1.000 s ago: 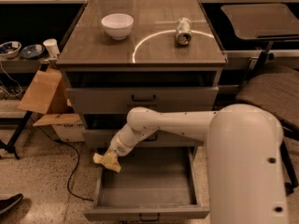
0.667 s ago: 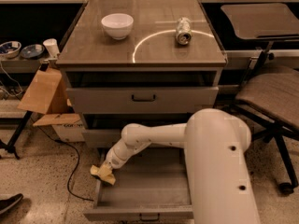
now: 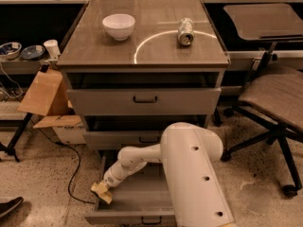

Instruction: Place sponge into bottom drawer

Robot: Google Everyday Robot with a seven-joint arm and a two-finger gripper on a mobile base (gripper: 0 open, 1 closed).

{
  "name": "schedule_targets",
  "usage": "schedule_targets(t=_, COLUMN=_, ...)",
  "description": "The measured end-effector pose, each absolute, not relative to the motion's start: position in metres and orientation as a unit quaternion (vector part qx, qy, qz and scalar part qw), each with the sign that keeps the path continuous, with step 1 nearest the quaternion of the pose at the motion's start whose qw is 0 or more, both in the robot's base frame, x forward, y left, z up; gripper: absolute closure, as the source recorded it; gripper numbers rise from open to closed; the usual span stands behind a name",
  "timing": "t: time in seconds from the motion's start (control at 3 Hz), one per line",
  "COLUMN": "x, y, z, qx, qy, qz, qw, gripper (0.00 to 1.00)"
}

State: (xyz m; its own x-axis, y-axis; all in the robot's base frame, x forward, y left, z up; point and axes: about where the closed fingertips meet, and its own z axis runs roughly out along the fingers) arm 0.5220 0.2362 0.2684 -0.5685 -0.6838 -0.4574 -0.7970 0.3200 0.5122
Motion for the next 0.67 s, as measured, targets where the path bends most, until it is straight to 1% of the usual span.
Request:
schedule_targets(t=0.33, x=0.525, y=0.234, z=0.244, qx=-0.436, qy=0.827, qz=0.348, qw=0.077, gripper=1.0)
schedule_targets(t=0.67, x=0.53, y=0.21, z=0.224, qx=-0.38, qy=0.861, qz=0.329, qw=0.08, gripper=1.0)
